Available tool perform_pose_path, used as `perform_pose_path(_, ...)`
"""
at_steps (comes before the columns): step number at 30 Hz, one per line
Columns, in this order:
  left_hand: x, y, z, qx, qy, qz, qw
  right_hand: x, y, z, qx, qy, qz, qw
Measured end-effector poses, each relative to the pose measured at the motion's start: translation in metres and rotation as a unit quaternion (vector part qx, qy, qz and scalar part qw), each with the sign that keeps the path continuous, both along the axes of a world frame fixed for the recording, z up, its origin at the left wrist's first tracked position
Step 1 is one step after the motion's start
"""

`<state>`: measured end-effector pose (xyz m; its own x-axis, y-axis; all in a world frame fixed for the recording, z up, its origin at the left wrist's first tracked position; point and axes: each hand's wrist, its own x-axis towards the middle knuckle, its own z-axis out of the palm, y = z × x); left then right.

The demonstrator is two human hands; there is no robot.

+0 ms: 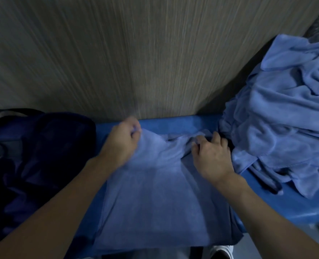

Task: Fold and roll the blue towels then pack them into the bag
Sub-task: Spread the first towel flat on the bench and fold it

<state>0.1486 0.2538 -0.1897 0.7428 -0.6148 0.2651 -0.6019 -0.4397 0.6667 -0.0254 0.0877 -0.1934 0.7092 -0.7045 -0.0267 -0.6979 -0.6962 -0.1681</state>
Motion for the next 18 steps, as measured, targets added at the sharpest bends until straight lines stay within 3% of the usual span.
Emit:
perform_pose_path(3, 0.023, 0.016, 0.004, -0.070, -0.018, 0.051, 0.996, 0.002, 0.000, 0.002, -0.005, -0.003, -0.011, 1.000)
perform_pose_path(8, 0.009, 0.024, -0.019, -0.050, 0.163, 0.101, 0.980, 0.004, -0.003, 0.001, -0.008, 0.003, -0.017, 1.000)
perform_pose_path(15, 0.000, 0.031, -0.024, -0.071, 0.113, 0.126, 0.983, 0.011, -0.011, -0.002, 0.027, -0.011, -0.040, 0.999)
perform_pose_path(18, 0.002, 0.033, -0.020, -0.086, 0.140, 0.144, 0.976, 0.012, -0.013, -0.005, 0.055, -0.025, -0.044, 0.997)
